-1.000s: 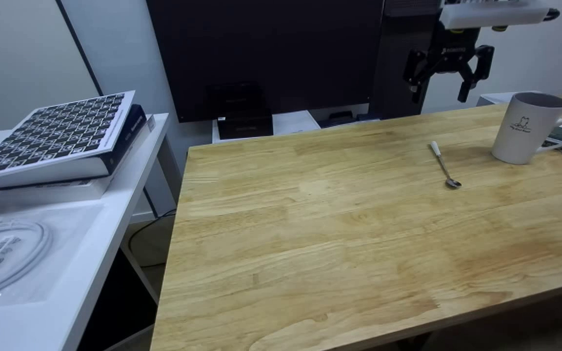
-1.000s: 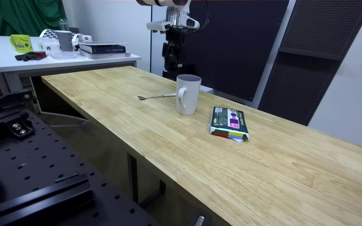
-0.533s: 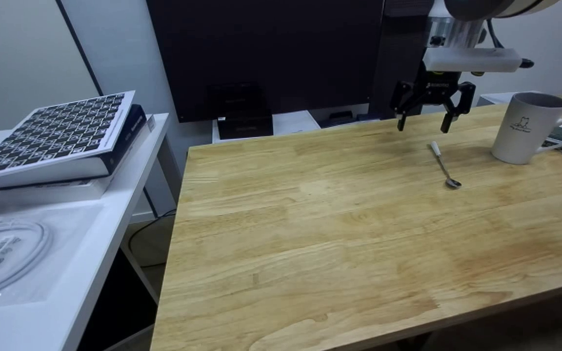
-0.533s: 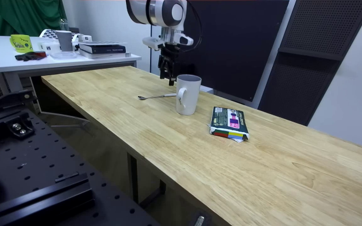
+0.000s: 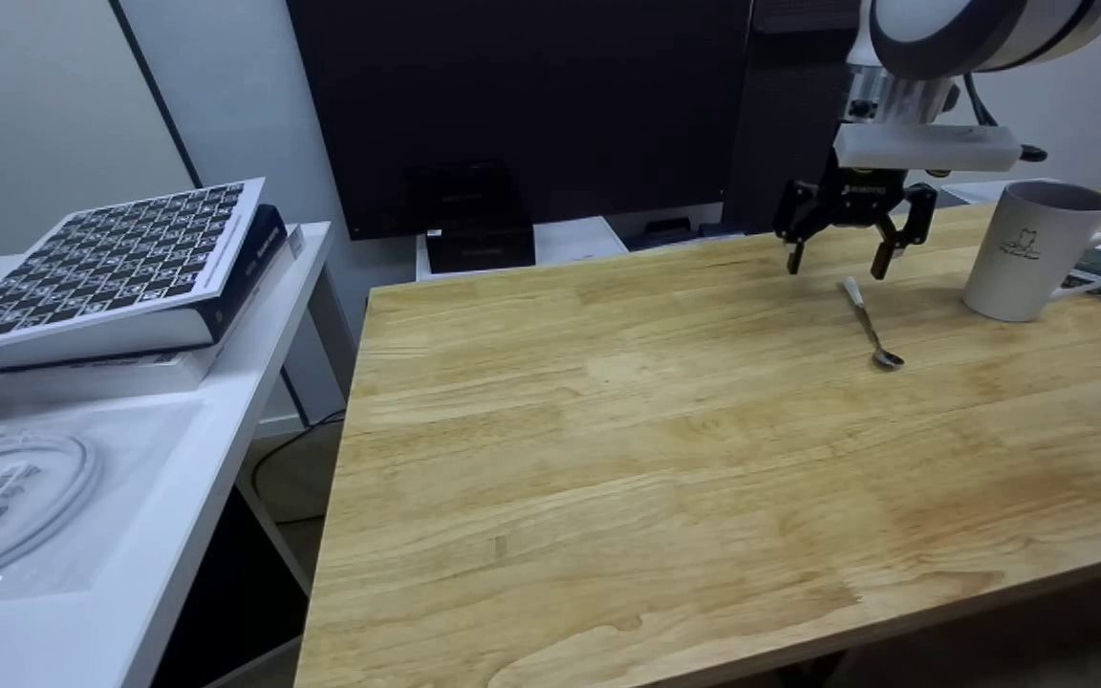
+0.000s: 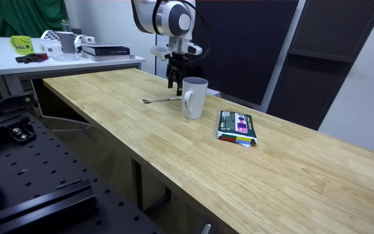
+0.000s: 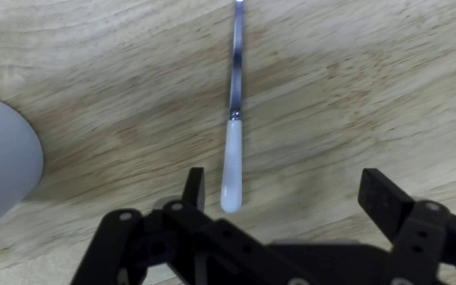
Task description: Pick up the spoon and put it in the mug
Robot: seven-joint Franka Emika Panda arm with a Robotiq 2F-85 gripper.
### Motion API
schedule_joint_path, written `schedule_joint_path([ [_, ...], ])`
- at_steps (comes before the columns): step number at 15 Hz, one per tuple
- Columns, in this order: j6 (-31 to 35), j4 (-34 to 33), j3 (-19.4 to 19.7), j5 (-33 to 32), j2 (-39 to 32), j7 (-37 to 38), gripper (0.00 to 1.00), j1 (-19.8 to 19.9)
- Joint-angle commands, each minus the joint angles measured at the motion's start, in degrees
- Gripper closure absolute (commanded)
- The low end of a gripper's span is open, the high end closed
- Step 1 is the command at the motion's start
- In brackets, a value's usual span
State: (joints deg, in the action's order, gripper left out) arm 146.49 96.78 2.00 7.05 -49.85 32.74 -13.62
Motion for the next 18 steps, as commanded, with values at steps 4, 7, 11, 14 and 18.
schedule_joint_path([
  [4, -0.40, -0.87, 1.28, 1.21, -1.53, 0.87, 0.00, 0.27],
  [7, -0.68, -1.31, 1.07, 1.72, -2.56, 0.73, 0.00, 0.34],
  [11, -0.78, -1.79, 1.76, 1.31, -3.17, 1.48, 0.40, -0.50],
  [14, -1.06, -2.29, 2.29, 1.03, -3.11, 2.05, 0.62, -1.02],
  [18, -1.70, -2.92, 3.62, 0.42, -2.87, 3.40, 0.88, -2.12],
])
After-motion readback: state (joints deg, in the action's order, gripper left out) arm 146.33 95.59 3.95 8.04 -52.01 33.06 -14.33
